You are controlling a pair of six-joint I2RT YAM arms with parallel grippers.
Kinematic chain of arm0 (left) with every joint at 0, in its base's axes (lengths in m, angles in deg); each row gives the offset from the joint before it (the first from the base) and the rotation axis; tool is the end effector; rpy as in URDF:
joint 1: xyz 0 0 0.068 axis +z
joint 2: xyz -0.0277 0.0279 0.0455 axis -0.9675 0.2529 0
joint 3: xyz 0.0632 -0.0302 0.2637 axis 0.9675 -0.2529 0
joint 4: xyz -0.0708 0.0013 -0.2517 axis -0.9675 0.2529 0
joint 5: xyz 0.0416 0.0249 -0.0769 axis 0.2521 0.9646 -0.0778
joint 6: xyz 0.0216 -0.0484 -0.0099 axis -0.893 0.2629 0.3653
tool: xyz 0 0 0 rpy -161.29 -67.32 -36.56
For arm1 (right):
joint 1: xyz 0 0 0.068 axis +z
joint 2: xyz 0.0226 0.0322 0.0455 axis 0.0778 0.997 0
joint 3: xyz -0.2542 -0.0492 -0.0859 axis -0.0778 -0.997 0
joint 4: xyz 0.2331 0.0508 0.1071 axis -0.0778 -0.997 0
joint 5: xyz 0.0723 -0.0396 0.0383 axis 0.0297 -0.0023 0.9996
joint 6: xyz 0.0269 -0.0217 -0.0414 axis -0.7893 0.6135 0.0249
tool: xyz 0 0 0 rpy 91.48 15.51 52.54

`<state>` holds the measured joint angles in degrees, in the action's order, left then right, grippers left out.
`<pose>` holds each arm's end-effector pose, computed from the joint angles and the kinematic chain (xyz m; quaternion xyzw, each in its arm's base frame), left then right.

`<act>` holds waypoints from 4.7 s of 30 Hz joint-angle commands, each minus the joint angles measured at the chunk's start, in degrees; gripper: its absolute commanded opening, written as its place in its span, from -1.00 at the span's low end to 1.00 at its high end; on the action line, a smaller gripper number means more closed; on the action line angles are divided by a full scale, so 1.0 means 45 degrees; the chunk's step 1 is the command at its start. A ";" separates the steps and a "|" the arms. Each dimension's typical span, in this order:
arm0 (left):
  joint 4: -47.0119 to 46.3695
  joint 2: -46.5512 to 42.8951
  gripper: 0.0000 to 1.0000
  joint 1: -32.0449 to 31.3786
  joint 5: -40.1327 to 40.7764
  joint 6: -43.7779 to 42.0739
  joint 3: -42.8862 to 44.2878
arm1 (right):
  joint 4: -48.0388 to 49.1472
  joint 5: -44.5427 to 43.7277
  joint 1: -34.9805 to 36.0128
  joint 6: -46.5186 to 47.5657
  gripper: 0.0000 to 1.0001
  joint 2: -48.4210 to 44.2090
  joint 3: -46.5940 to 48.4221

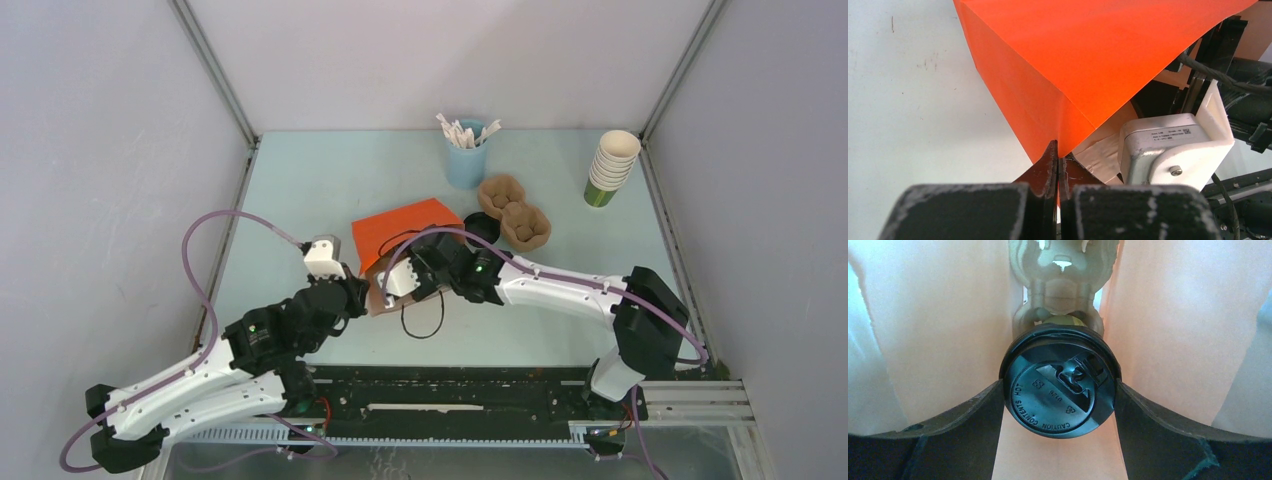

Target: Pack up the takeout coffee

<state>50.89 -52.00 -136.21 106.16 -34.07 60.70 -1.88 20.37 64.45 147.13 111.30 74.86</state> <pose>0.0817 -0.1018 0.2921 -0.0278 0.8443 -0.1851 0.5021 0.1876 0.3088 0.2578 -0.8022 0.4122 -0.1450 0.4070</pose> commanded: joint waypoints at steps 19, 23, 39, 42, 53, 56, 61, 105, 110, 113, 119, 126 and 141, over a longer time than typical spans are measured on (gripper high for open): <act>0.0110 0.0145 -1.00 -0.0069 -0.0280 -0.0215 0.0952 | 0.2778 0.2703 -0.1453 0.0548 0.11 0.0650 -0.0425; 0.0115 0.0202 -1.00 -0.0069 -0.0300 -0.0177 0.0934 | 0.2740 0.3369 -0.1542 0.0447 0.13 0.0581 -0.0396; -0.0102 0.0560 -0.99 -0.0069 -0.0445 -0.0099 0.0695 | 0.1039 0.3302 -0.1278 -0.1514 0.02 -0.0110 0.0240; -0.0129 0.0495 -1.00 -0.0069 -0.0437 -0.0059 0.0583 | 0.0991 0.3151 -0.1173 -0.1652 0.02 -0.0237 0.0253; -0.0468 0.0512 -1.00 -0.0069 -0.0765 -0.0175 0.0373 | 0.0759 0.4197 -0.1309 -0.1800 -0.01 0.0265 0.0407; -0.0471 0.0527 -1.00 -0.0069 -0.0814 -0.0176 0.0344 | 0.1175 0.4197 -0.1367 -0.1864 -0.01 0.0645 0.0454; -0.0471 0.0499 -0.99 -0.0072 -0.0878 -0.0195 0.0337 | 0.1601 0.4022 -0.1416 -0.2055 -0.01 0.1108 0.0454; -0.0037 0.0353 -1.00 -0.0069 -0.0507 0.0130 0.0518 | 0.1076 0.2278 -0.1163 -0.3029 0.63 0.0574 0.0454; 0.0089 0.0285 -1.00 -0.0069 -0.0466 0.0229 0.0526 | 0.0790 0.2478 -0.1125 -0.3058 0.99 0.0414 0.0458; 0.0115 0.0297 -1.00 -0.0069 -0.0437 0.0272 0.0501 | 0.0393 0.2552 -0.1014 -0.3101 0.99 0.0277 0.0465; 0.0162 0.0336 -1.00 -0.0069 -0.0476 0.0264 0.0639 | 0.0232 0.2047 -0.0852 -0.3454 0.99 0.0047 0.0454; 0.0300 0.0275 -1.00 -0.0069 -0.0787 0.0366 0.0915 | 0.0252 0.1251 -0.0677 -0.3974 0.99 -0.0382 0.0453; 0.0837 0.0158 -1.00 -0.0069 -0.1550 0.0893 0.1621 | -0.1519 0.0848 0.0121 -0.5697 0.99 -0.1962 0.0453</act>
<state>54.06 -51.50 -136.21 100.71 -31.62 65.38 -6.95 25.92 64.01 124.64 105.14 75.76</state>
